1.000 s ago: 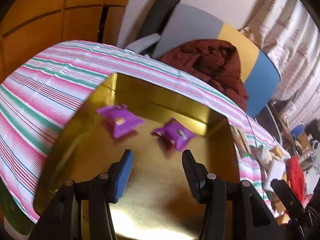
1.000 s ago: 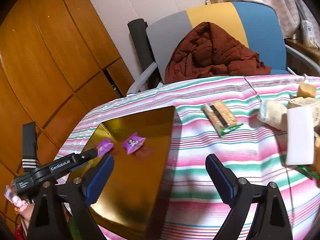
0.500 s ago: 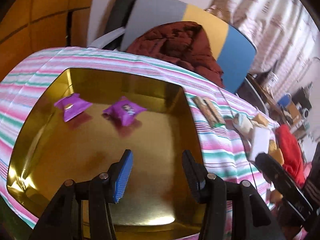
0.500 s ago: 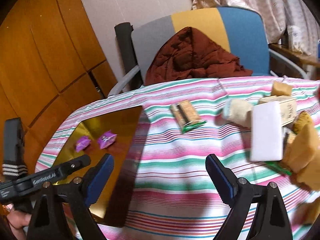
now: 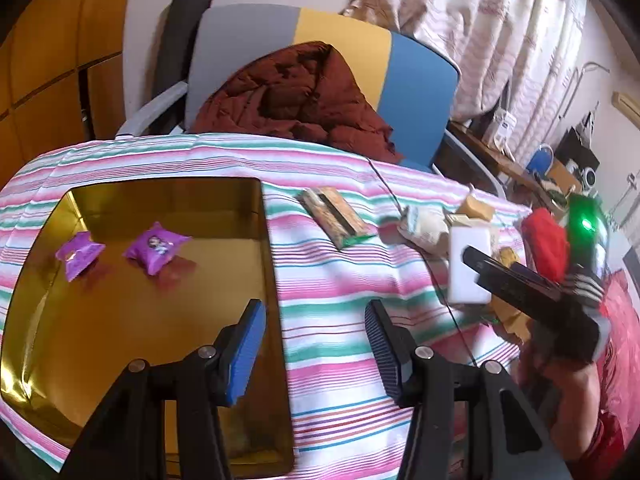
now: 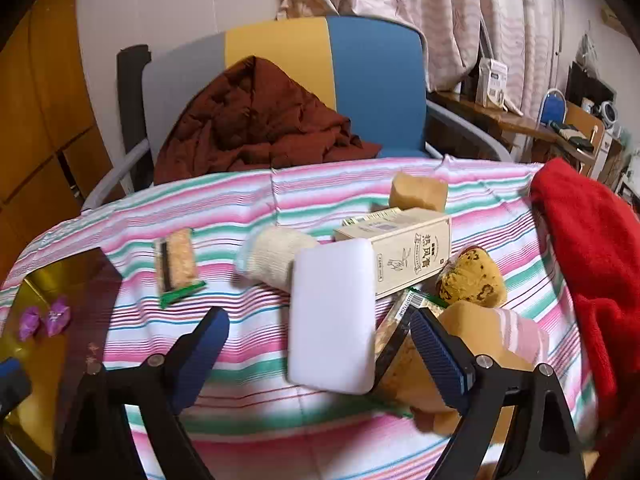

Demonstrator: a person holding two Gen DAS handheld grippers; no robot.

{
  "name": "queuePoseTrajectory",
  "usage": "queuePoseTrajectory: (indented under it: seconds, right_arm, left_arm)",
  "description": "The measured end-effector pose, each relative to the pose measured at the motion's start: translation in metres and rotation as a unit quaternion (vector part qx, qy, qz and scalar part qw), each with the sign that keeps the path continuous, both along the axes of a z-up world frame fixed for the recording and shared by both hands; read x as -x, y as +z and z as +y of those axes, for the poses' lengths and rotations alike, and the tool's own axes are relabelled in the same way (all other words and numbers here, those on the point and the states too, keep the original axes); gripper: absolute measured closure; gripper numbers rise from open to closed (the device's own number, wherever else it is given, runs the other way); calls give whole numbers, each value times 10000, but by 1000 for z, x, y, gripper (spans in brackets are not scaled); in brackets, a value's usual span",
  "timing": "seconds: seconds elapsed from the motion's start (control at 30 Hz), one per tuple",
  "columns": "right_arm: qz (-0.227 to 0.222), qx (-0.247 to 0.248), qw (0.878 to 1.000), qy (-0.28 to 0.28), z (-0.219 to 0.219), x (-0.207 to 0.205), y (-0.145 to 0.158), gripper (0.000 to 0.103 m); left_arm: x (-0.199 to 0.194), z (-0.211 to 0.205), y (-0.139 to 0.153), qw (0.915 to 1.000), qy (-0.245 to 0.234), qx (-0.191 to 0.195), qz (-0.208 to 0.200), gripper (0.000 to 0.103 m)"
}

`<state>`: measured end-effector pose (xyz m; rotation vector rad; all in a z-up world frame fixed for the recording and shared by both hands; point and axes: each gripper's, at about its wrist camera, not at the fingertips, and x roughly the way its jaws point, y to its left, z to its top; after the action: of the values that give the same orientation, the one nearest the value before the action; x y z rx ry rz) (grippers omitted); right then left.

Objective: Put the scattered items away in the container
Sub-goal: 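Grasp a cracker packet with the left tool while the right grasps the white block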

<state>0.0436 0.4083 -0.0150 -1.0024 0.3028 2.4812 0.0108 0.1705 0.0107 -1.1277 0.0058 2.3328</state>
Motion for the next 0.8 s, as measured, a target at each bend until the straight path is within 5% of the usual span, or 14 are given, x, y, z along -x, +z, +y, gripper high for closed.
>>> queuePoseTrajectory:
  seconds: [0.23, 0.47, 0.8]
  right_arm:
    - [-245, -332, 9988, 257, 1, 19, -11, 21]
    - [-1178, -494, 9878, 893, 7, 48, -16, 41]
    - [-846, 226, 9884, 1244, 31, 43, -22, 53]
  left_arm:
    - [-11, 24, -5, 9995, -218, 235, 42, 51]
    - [-10, 45, -4, 9991, -299, 298, 3, 50]
    - [21, 88, -17, 9987, -124, 331, -368, 50]
